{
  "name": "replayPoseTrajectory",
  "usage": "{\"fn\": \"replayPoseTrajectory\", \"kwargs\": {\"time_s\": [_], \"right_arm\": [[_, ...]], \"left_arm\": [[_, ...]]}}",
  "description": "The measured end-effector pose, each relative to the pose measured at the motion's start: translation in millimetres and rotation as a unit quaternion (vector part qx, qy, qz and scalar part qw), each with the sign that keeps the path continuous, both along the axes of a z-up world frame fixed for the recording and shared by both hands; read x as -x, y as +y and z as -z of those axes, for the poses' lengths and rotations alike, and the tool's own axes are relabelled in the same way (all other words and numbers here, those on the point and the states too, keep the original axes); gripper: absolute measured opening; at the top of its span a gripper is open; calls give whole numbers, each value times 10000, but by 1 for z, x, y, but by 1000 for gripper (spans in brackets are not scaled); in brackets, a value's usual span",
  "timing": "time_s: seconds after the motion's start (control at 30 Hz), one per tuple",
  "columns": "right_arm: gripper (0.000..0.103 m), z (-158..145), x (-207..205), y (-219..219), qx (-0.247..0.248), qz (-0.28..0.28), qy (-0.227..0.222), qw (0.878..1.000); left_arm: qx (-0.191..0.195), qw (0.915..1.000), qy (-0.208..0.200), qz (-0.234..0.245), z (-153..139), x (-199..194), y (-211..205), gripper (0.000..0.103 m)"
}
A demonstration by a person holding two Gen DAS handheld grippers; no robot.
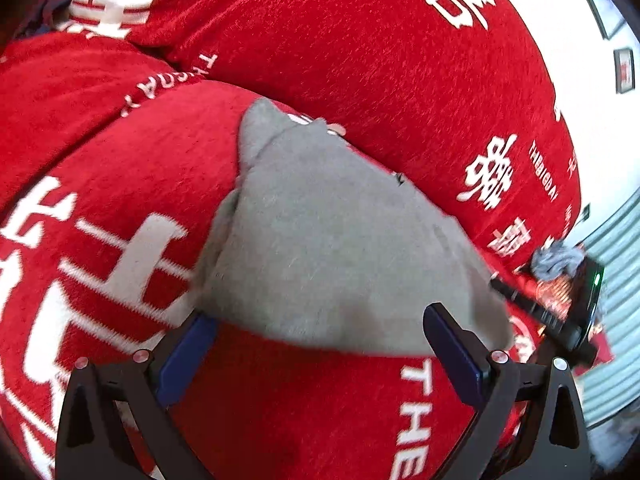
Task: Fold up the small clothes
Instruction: 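Smooth the folded sweater edges with both open grippers, then close the left gripper on the sweater side edge while the right gripper grasps it too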
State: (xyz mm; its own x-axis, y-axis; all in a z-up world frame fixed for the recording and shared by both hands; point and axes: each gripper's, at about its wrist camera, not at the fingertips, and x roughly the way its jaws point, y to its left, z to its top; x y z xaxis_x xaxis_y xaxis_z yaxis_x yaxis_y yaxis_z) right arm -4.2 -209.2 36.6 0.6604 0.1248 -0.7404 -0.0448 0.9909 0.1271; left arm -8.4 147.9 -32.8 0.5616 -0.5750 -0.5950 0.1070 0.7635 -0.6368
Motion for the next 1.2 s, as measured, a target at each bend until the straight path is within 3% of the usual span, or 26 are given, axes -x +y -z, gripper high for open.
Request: {"fn": "replayPoseTrajectory", "kwargs": {"time_s": [0.03, 0.07, 0.1, 0.23, 0.33, 0.47, 0.6, 0.77, 0.9, 1.03, 1.07, 1.13, 1.2], "right_arm": [[74, 0, 2, 2, -3, -31, 30, 10000], [74, -1, 3, 4, 11, -50, 47, 10000], [74, -3, 3, 8, 48, -93, 61, 9999], [74, -15, -3, 26, 125, -350, 99, 9993], [74, -27, -20, 42, 52, -578, 182, 9981], [76, -38, -56, 81, -106, -1017, 451, 9937], [78, -36, -105, 139, -242, -1394, 869, 9861], [78, -14, -156, 200, -457, -1483, 1511, 9763], [78, 6, -193, 246, -35, -1367, 1927, 9717], [79, 32, -219, 278, 88, -1261, 2564, 9583], [80, 36, -221, 286, 136, -1260, 2615, 9569], [93, 40, -222, 296, 286, -1289, 2633, 9556], [93, 48, -222, 308, 713, -1322, 2647, 9526]], "left_arm": [[136, 9999, 20, -22, 1, -4, 1, 93], [252, 9997, 67, -35, 2, -8, 1, 74], [321, 9993, 167, 7, 5, -13, 1, 60], [481, 9984, 254, -120, 13, -28, 5, 44], [495, 9983, 240, -184, 17, -33, 8, 24], [665, 9975, 70, -227, 19, -30, 12, 18], [435, 9987, -66, -271, 15, -26, 11, 17], [87, 9993, -147, -327, 10, -23, 5, 17], [-177, 9990, -229, -344, 6, -21, 1, 17], [-299, 9987, -241, -337, 4, -20, -1, 17], [-326, 9986, -231, -339, 4, -20, -2, 17], [-407, 9984, -201, -349, 4, -22, -4, 17], [-537, 9977, -171, -365, 3, -22, -7, 17]]}}
